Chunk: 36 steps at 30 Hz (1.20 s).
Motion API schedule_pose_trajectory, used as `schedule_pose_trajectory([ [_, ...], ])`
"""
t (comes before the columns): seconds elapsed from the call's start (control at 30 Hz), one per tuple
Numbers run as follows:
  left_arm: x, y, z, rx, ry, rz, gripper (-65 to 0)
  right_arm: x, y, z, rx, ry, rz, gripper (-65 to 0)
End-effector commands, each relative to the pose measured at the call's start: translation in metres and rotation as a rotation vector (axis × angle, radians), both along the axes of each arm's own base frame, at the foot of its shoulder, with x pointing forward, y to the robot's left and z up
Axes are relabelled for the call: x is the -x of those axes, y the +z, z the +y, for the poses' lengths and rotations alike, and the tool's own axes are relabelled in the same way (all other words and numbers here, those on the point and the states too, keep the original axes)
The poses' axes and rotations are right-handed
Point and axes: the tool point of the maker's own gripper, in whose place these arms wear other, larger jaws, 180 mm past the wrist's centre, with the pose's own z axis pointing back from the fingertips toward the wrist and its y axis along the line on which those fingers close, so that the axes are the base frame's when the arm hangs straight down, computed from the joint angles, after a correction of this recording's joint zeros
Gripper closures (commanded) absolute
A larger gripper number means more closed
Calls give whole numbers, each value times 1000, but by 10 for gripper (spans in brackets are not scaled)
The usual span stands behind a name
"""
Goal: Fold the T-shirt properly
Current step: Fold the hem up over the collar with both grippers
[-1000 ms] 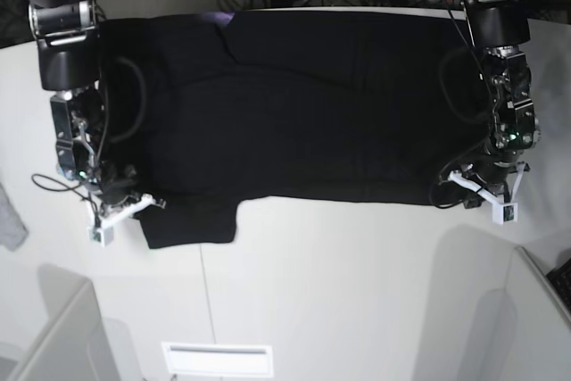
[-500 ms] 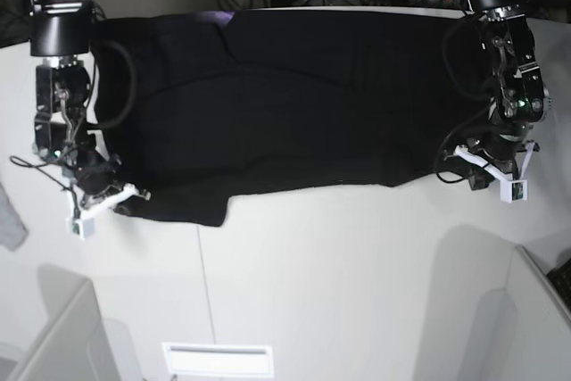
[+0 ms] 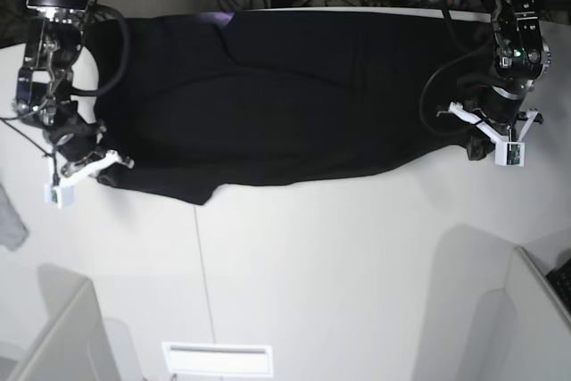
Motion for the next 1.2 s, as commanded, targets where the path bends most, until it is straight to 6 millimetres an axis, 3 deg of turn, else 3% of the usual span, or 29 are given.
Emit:
schedule_pose_trajectory([
  [0.0,-3,14,0,-15,-15,-47,0,-9,22,-10,29,-7,-69,0],
  [0.23,16,7,-7,64,-19,-17,0,6,31,1,49,33,-82,0],
  [0.33,25,14,1,185,27,-39,0,12,29,3,51,37,-75,0],
  [0.53,36,18,14,195,23,-15,0,23,19,3,50,39,-41,0],
  [0.73,45,20,30,169,57,-8,0,40,33,-14,-25,-59,-63,0],
  [0.97,57,15,19,169,-2,21,0,55,38,-23,-72,-85,-37,0],
  [1.17,63,17,30,148,21,26,0,70,48,-32,-125,-108,-31,0],
])
